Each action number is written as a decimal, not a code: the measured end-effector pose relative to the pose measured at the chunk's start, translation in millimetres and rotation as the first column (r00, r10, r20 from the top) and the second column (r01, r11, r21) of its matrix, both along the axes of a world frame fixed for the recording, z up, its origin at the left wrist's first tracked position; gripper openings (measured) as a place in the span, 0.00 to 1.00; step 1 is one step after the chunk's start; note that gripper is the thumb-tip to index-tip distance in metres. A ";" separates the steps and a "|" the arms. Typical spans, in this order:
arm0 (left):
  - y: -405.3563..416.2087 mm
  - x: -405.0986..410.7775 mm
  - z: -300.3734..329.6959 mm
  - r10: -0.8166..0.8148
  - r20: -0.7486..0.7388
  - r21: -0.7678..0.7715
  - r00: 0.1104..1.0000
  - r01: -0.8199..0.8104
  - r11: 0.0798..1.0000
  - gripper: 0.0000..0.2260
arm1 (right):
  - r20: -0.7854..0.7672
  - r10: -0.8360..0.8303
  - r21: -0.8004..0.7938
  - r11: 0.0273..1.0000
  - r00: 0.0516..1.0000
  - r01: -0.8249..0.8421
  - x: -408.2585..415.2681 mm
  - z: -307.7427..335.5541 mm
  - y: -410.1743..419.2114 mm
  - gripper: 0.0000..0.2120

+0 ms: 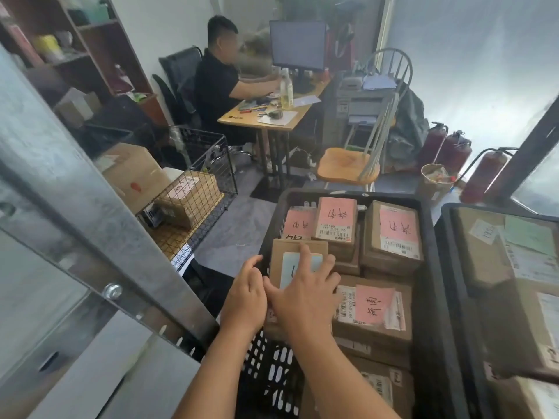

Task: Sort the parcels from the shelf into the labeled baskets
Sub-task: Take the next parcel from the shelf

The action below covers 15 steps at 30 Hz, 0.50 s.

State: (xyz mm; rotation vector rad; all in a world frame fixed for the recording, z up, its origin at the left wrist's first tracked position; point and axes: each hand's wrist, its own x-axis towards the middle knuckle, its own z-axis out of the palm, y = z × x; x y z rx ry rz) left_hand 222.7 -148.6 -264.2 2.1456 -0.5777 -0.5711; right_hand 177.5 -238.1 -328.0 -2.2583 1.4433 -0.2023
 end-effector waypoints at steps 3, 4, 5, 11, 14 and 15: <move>-0.9 8.1 -23.2 -0.026 0.006 0.016 1.000 0.026 1.000 0.19 | -0.041 -0.002 0.050 0.999 0.999 0.004 -9.6 -12.0 12.3 0.50; -0.8 9.7 -28.8 -0.034 0.020 0.025 0.999 0.034 0.999 0.19 | -0.051 -0.024 0.073 0.997 0.998 0.027 -10.1 -16.8 16.0 0.50; -0.4 12.6 -34.3 -0.039 0.030 0.025 0.999 0.038 0.999 0.19 | -0.066 -0.042 0.082 0.995 0.997 0.048 -8.9 -21.1 18.5 0.50; -2.8 21.0 -51.4 -0.120 0.132 0.076 0.984 0.111 0.991 0.18 | -0.111 -0.093 0.016 0.995 0.989 0.096 11.7 -40.7 12.9 0.38; -3.1 23.2 -61.0 -0.147 0.132 0.098 0.980 0.135 0.986 0.18 | -0.113 -0.089 0.039 0.995 0.990 0.094 13.0 -45.5 10.1 0.38; -3.4 24.7 -65.2 -0.147 0.141 0.090 0.979 0.135 0.987 0.18 | -0.109 -0.086 0.039 0.995 0.990 0.091 11.2 -44.2 10.3 0.38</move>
